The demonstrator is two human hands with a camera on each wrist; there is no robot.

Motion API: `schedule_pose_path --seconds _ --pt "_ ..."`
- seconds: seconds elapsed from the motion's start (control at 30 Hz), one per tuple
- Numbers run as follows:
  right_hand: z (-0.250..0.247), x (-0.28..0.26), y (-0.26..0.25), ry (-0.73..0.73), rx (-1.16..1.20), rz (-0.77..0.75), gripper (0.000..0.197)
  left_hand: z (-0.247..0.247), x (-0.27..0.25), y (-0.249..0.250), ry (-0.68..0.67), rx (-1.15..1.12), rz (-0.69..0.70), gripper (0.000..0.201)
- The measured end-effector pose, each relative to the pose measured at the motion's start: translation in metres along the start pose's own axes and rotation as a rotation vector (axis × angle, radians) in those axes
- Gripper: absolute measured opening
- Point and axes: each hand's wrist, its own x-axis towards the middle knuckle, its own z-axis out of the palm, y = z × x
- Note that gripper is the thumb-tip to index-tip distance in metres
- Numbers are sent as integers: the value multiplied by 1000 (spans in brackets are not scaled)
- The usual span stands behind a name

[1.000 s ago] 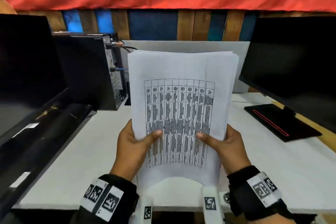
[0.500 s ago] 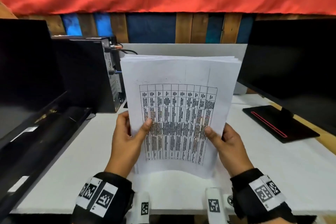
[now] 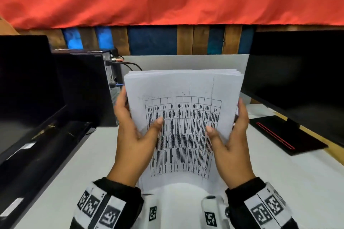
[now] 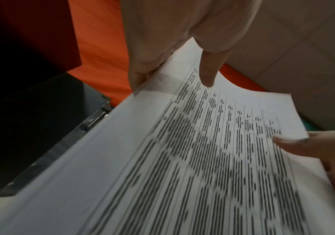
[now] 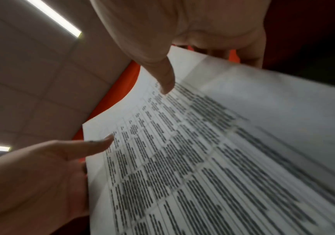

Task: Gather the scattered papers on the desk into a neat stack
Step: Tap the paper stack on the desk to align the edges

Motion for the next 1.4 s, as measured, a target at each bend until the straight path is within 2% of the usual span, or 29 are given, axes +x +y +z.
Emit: schedule_pose_path --seconds 0.07,0.1,0.13,0.2,0.27,0.33,0.47,0.57,0.67,0.8,0.9,0.97,1.03,1.13,1.23,1.33,1.4 --pt "2 10 -13 47 -128 -133 92 3 15 16 25 74 152 96" --pt "2 16 -21 70 -212 -198 92 5 23 24 41 129 221 94" --pt "3 23 -30 92 -290 -261 90 6 31 31 57 195 280 86" --pt "3 35 -49 140 -403 -352 81 8 42 44 72 343 362 55" --pt "3 43 -63 162 -492 -370 60 7 48 46 80 395 350 24" --pt "3 43 -65 151 -547 -314 40 5 48 42 109 394 316 14" --pt "-1 39 -62 174 -497 -266 40 -3 44 36 179 409 265 22" --pt "-2 38 -65 150 -468 -236 48 -2 41 40 148 373 221 31" --pt "1 37 -64 126 -478 -238 48 -1 42 41 125 393 237 25" --pt "-2 36 -57 137 -450 -219 47 -8 45 30 152 304 125 22" --pt "-1 37 -54 135 -382 -212 54 -6 42 27 151 161 54 45" --pt "1 37 -48 138 -220 -176 69 -2 36 24 153 35 -5 67" --pt "5 34 -44 136 -39 -87 79 3 28 22 100 -31 -61 70" --pt "6 28 -37 140 11 -29 67 9 19 22 33 -35 -51 59" --pt "2 28 -31 204 88 29 58 7 20 17 60 -118 -75 65" --pt "3 27 -26 144 163 91 53 9 18 14 24 -139 -130 68" --pt "4 26 -23 130 160 96 53 10 16 10 45 -150 -145 69"
